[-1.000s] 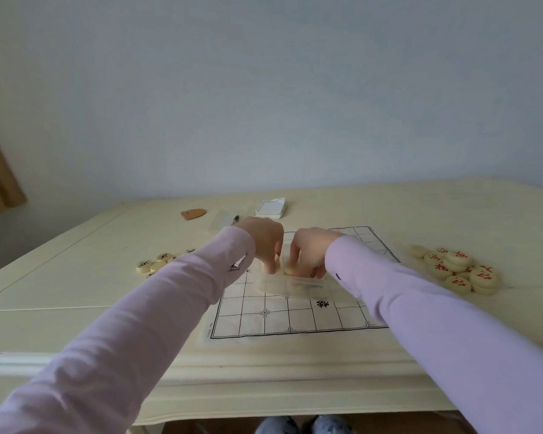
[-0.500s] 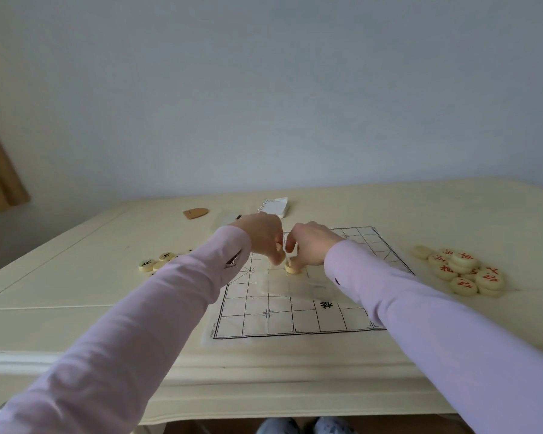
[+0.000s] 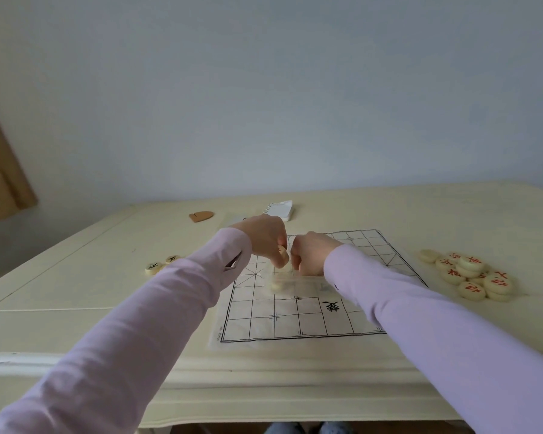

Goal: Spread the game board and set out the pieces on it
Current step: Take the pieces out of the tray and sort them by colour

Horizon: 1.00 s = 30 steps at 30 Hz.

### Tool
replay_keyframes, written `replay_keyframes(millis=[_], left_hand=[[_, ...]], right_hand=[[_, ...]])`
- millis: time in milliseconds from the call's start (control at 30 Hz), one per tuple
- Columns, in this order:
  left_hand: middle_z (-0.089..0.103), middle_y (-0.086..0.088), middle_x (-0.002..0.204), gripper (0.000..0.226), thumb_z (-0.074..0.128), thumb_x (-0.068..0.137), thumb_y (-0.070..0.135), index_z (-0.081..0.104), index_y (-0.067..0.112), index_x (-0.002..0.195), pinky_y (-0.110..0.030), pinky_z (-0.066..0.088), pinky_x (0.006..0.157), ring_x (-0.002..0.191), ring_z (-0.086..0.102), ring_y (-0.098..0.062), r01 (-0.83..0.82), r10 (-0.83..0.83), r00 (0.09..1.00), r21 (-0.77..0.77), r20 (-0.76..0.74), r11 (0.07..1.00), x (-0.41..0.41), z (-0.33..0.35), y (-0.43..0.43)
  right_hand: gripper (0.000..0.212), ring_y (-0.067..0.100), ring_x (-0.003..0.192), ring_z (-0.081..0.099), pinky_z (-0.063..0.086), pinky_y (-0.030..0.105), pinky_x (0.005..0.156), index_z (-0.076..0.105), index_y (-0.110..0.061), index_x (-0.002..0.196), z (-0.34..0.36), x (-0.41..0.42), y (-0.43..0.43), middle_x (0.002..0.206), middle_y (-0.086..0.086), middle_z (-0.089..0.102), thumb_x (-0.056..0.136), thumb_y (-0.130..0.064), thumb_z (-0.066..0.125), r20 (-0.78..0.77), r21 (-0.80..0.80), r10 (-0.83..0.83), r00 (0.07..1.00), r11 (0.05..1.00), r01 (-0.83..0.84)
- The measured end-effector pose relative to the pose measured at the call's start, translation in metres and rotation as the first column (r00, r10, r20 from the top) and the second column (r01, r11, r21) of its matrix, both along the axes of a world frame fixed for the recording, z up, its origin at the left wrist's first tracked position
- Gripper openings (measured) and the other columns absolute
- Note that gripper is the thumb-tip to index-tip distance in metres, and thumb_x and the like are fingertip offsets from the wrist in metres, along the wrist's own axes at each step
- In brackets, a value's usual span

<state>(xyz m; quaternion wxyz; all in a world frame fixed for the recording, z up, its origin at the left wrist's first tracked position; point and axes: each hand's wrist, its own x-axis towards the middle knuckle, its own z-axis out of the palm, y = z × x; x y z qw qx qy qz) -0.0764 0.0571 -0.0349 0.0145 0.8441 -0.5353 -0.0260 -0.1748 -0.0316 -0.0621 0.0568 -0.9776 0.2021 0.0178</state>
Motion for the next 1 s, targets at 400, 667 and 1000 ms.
replay_keyframes(millis=[400,667,1000], left_hand=[[0.064,0.002,0.074,0.019,0.073,0.067,0.030,0.072,0.018,0.082,-0.023,0.046,0.065,0.059,0.061,-0.011,-0.110,0.114,0.992,0.071,-0.046,0.991,0.004,0.023,0.012],[0.068,0.009,0.085,0.022,0.075,0.070,0.034,0.068,0.027,0.090,-0.019,0.038,0.059,0.067,0.069,-0.006,-0.168,0.174,0.980,0.073,-0.093,0.983,0.003,0.021,0.021],[0.053,0.002,0.060,0.015,0.069,0.067,0.025,0.066,0.011,0.070,-0.022,0.041,0.059,0.051,0.056,-0.014,-0.143,0.139,0.988,-0.064,-0.066,0.988,0.008,0.017,0.020]], right_hand=[[0.014,0.016,0.065,0.057,0.047,0.022,0.069,0.068,-0.012,0.080,0.004,0.013,0.008,0.072,0.000,0.062,0.071,-0.022,0.073,-0.011,0.422,-0.088,0.996,0.903,0.084],[0.023,0.021,0.074,0.055,0.048,0.028,0.075,0.063,-0.016,0.084,-0.005,0.027,0.015,0.082,-0.001,0.063,0.069,-0.028,0.075,-0.020,0.303,-0.088,0.996,0.949,0.090],[0.024,0.019,0.058,0.055,0.046,0.024,0.066,0.047,-0.015,0.058,0.004,0.026,0.010,0.044,-0.005,0.051,0.069,-0.012,0.068,-0.041,0.316,-0.130,0.991,0.939,0.136]])
